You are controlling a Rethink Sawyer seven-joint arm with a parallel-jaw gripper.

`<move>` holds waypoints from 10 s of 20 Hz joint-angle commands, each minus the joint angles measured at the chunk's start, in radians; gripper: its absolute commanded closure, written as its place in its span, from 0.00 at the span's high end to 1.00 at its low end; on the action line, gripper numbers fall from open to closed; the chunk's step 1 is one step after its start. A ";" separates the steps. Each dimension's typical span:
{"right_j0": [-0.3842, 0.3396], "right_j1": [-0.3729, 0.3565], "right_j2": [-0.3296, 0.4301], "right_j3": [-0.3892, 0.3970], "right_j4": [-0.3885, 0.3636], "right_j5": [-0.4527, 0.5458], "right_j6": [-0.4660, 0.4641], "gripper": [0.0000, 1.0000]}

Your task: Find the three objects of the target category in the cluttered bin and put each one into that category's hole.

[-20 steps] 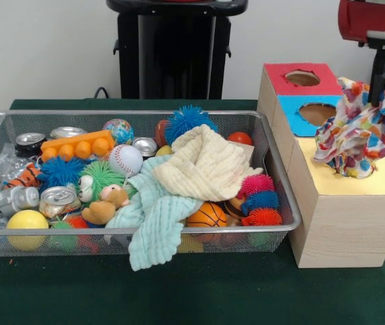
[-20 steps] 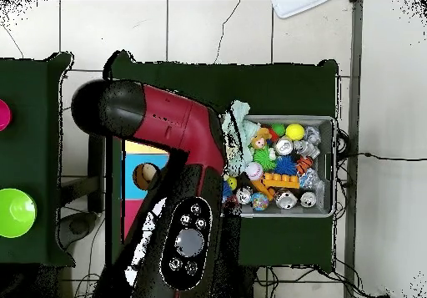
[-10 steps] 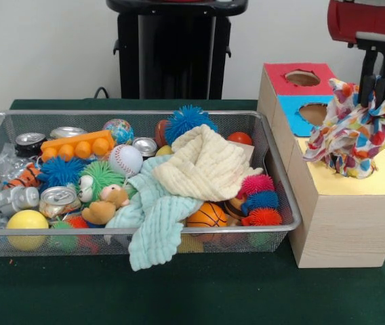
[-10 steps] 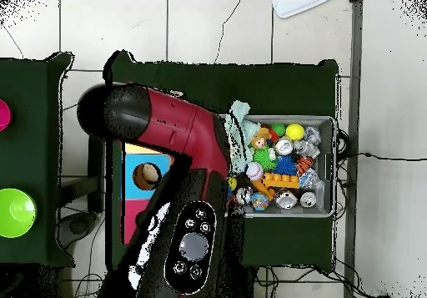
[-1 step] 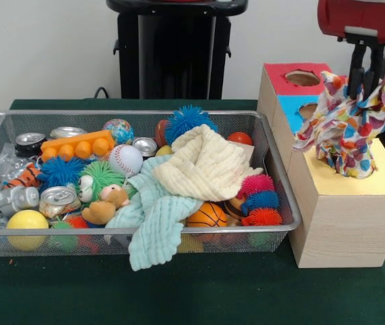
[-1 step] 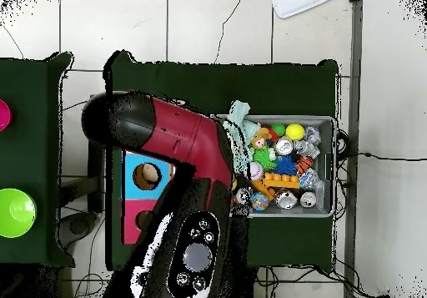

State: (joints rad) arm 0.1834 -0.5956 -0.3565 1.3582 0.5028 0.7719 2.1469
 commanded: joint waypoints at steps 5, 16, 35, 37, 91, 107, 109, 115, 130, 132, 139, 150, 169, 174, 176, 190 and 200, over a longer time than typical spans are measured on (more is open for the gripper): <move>-0.022 0.016 0.076 0.149 0.008 -0.022 0.186 0.00; -0.010 0.048 0.074 0.133 0.006 -0.059 0.206 0.00; 0.030 0.084 0.074 0.150 0.013 -0.130 0.232 0.00; 0.030 0.090 0.074 0.150 0.013 -0.137 0.229 0.00; 0.062 0.177 0.098 0.137 0.058 -0.148 0.261 0.00; 0.064 0.199 0.144 0.150 0.122 -0.208 0.243 0.00; 0.068 0.204 0.145 0.147 0.129 -0.212 0.247 0.00; 0.069 0.228 0.165 0.148 0.154 -0.261 0.246 0.00; 0.013 0.280 0.265 0.198 0.157 -0.421 0.168 0.00; -0.001 0.288 0.284 0.203 0.152 -0.442 0.157 0.00; 0.013 0.327 0.254 0.202 0.125 -0.474 0.188 0.00; 0.017 0.318 0.215 0.252 0.081 -0.490 0.164 0.00; 0.088 0.283 0.086 0.243 0.075 -0.298 0.183 0.00; 0.083 0.261 0.086 0.252 0.063 -0.246 0.160 0.00; 0.071 0.254 0.101 0.262 0.065 -0.232 0.149 0.00; 0.057 0.301 0.126 0.267 0.067 -0.279 0.135 0.00; 0.039 0.357 0.160 0.257 0.077 -0.397 0.131 0.00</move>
State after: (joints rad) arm 0.2719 -0.4008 -0.3099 1.4878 0.6289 0.3966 2.1469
